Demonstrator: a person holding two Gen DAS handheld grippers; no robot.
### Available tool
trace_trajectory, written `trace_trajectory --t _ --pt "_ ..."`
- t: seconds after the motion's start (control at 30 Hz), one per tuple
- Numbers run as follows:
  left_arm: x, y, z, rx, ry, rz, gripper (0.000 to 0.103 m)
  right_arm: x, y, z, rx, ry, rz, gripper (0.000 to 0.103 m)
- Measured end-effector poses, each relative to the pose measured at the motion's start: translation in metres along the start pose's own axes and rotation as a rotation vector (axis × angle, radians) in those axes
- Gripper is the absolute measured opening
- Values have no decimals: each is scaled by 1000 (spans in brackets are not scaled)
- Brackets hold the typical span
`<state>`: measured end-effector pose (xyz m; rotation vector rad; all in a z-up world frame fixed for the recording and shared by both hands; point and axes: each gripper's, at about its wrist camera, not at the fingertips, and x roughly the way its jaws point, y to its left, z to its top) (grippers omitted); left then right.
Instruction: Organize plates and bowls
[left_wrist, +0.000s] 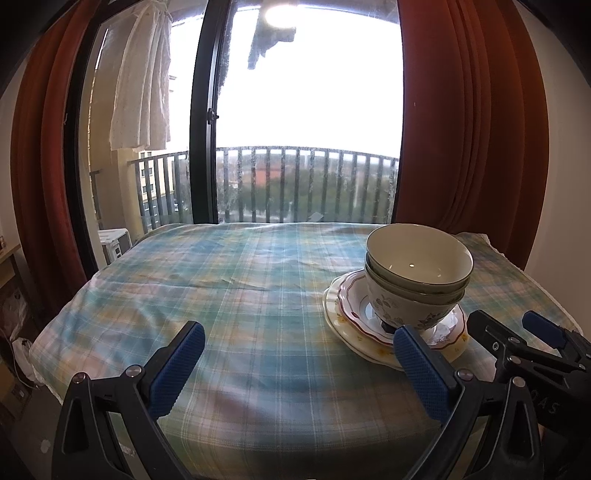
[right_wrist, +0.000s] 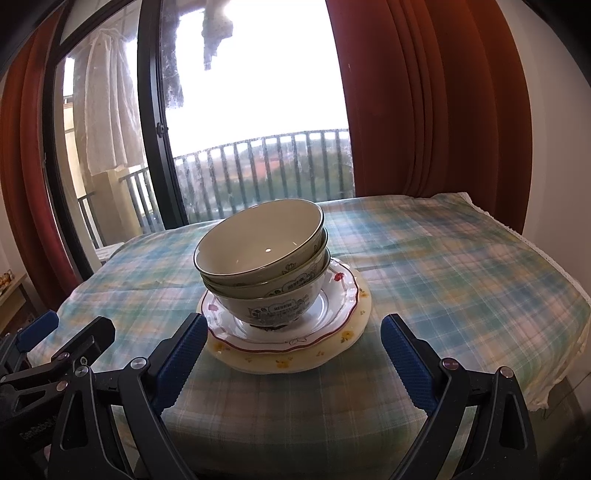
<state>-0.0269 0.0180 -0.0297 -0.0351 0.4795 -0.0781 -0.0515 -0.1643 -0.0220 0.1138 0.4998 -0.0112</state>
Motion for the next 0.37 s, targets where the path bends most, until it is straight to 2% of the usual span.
trace_trajectory --t 0.37 --pt "0 0 0 2 -2 -2 103 0 -2 -2 -6 -1 -6 96"
